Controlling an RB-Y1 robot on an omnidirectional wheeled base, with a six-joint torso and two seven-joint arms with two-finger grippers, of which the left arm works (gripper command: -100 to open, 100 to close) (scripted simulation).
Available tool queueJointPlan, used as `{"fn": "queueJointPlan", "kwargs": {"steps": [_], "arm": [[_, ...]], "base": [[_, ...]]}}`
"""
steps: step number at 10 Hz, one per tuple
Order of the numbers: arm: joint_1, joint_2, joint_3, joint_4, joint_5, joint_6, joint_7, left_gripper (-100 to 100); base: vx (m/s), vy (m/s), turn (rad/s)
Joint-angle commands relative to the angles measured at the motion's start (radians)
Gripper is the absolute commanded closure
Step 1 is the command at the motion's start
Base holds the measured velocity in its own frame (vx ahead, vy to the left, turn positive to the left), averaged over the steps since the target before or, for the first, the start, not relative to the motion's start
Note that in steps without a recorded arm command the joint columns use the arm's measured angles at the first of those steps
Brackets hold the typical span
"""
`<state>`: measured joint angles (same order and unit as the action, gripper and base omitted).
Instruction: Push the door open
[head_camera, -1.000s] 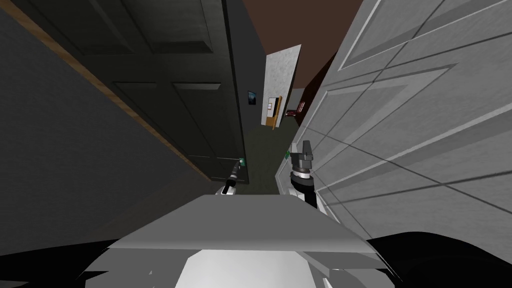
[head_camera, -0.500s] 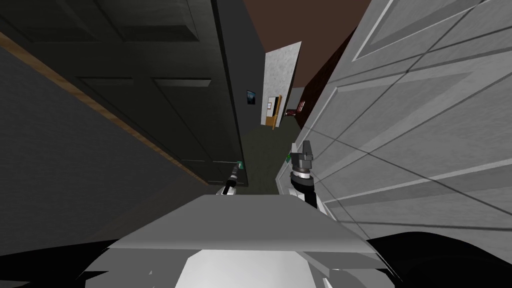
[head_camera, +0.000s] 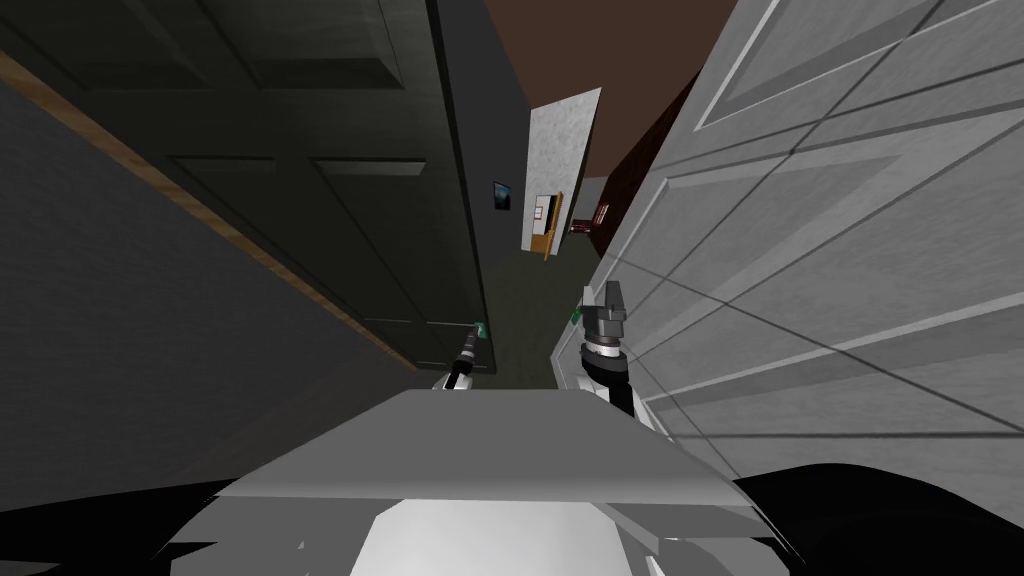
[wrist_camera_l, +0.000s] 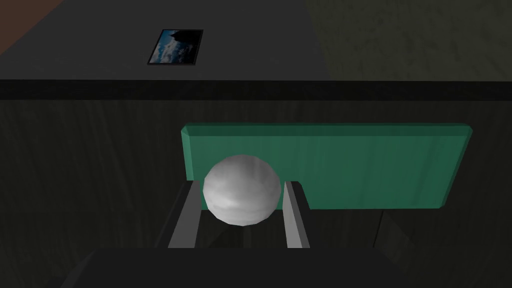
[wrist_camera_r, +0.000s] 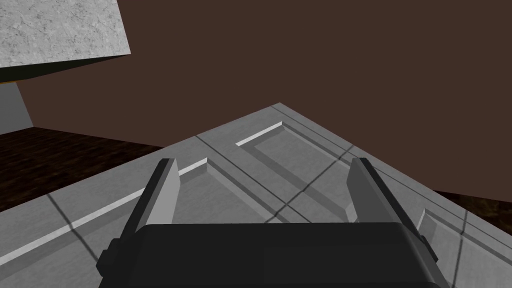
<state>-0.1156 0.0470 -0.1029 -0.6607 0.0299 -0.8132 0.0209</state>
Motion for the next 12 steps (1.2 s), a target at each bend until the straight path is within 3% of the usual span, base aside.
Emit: {"fn": "queueJointPlan", "kwargs": {"steps": [1,5,6,9,12], "arm": [[-0.002,0.010,0.013,0.000,0.006,0.001,-0.010,100],[-0.006,0.025,0.046,0.001,0.021,0.002,-0.033,100],[-0.010,0.012,0.038,0.003,0.019,0.010,-0.038,-100],[-0.012,-0.002,0.040,-0.001,0.021,0.018,-0.047,-100],[-0.015,-0.060,0.042,-0.009,0.025,0.035,-0.067,-100]], "base": [[0.131,0.006,0.043],[0.220,0.012,0.086],[-0.026,-0.015,0.109],[-0.203,-0.057,0.068],[-0.271,-0.074,0.103]]}}
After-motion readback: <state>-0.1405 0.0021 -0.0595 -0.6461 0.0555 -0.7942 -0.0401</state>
